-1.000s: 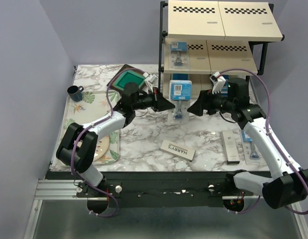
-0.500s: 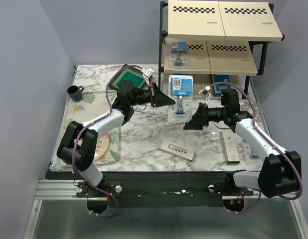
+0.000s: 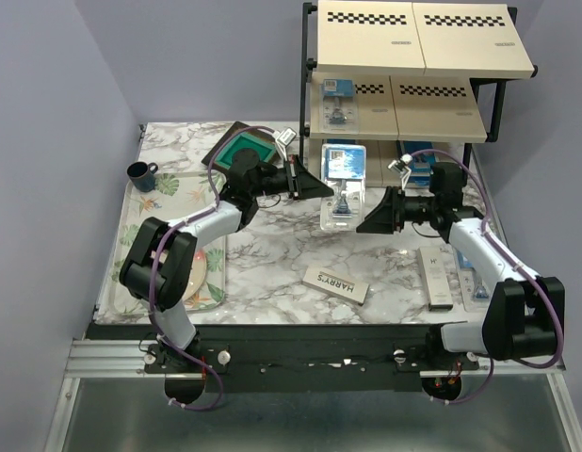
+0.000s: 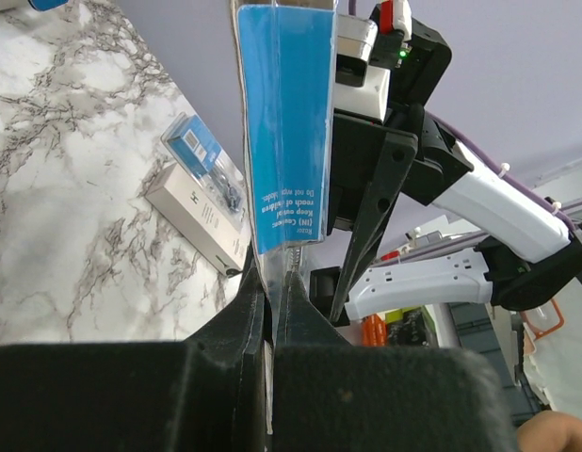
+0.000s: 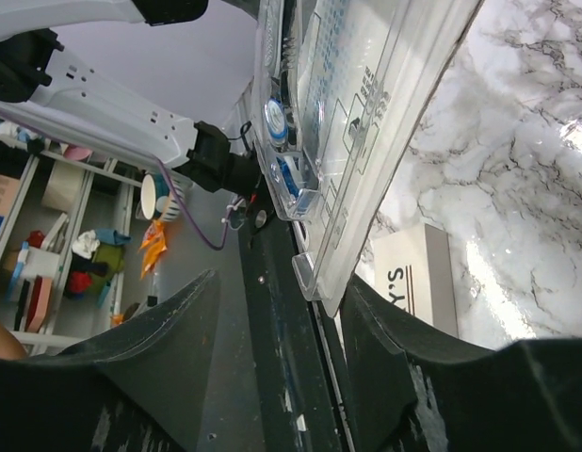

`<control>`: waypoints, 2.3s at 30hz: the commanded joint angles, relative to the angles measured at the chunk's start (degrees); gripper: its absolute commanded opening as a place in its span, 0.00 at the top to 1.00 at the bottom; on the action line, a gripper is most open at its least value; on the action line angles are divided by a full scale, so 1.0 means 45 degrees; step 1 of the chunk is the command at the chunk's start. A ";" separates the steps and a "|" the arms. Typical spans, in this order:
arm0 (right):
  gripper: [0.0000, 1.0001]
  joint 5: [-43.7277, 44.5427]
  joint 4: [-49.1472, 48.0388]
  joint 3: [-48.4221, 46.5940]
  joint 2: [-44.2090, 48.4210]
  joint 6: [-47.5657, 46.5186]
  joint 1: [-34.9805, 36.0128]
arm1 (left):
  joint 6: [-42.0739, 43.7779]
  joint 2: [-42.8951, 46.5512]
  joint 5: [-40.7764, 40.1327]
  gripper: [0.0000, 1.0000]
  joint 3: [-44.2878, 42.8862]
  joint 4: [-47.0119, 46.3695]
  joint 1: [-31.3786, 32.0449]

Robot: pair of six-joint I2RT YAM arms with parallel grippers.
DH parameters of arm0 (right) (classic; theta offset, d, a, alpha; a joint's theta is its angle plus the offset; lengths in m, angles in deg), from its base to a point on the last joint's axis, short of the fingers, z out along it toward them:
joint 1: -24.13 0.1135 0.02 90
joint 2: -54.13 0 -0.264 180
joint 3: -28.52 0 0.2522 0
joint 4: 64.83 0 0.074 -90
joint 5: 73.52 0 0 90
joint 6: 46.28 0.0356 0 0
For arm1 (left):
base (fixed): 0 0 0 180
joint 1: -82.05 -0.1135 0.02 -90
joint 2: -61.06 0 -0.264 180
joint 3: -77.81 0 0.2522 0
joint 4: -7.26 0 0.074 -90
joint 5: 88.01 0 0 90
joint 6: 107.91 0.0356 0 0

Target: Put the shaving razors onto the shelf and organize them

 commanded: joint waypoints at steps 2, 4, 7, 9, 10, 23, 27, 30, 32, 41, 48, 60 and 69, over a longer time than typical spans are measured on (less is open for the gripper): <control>0.39 -0.0263 -0.0850 0.0630 0.0312 0.0622 0.0008 | -0.0168 -0.0211 -0.0008 1.00 -0.0504 -0.0404 -0.0058; 0.41 -0.0107 -0.1612 0.1002 0.0507 0.1633 -0.0011 | -0.0168 -0.0250 -0.0027 1.00 -0.0523 -0.0365 -0.0058; 0.48 0.0224 -0.2922 0.1646 0.0625 0.2651 -0.0011 | -0.0149 -0.0348 -0.0028 1.00 -0.0504 -0.0365 -0.0039; 0.52 0.0458 -0.3353 0.1823 0.0645 0.2889 -0.0011 | -0.0110 -0.0387 -0.0047 1.00 -0.0504 -0.0346 -0.0039; 0.53 0.0498 -0.3587 0.1882 0.0626 0.3296 -0.0011 | -0.0071 -0.0406 -0.0047 1.00 -0.0484 -0.0307 -0.0019; 0.64 0.0948 -0.5368 0.1668 0.0098 0.4941 -0.0030 | -0.0032 -0.0582 -0.0086 1.00 -0.0523 -0.0229 0.0020; 0.77 0.0792 -0.3691 0.1180 0.0137 0.3772 -0.0011 | 0.0144 -0.0524 -0.0593 1.00 -0.0465 0.0063 -0.0019; 0.89 0.0695 -0.2323 0.0673 0.0312 0.3028 -0.0108 | 0.1001 -0.0155 -0.0771 0.82 -0.0601 0.0803 -0.0058; 0.92 0.0558 -0.1465 0.0380 0.0391 0.2851 -0.0419 | 0.1899 0.0177 -0.0246 0.67 -0.0679 0.1039 -0.0175; 0.99 0.0128 -0.0408 -0.2392 -0.1013 0.2500 -0.2274 | 0.4790 0.1409 0.0694 0.59 -0.1109 0.3929 -0.1229; 0.99 -0.0243 -0.0659 -0.4112 -0.2810 0.2831 -0.3038 | 0.6159 0.1488 0.1046 0.59 -0.1812 0.5434 -0.1855; 0.99 -0.1415 0.0337 -0.7725 -0.6365 0.3650 -0.3643 | 0.7526 0.1820 0.1242 0.58 -0.1227 0.6568 -0.1875; 0.99 -0.2137 0.0025 -0.8859 -0.7693 0.4920 -0.4191 | 0.7956 0.1547 0.1203 0.58 -0.1519 0.6821 -0.1875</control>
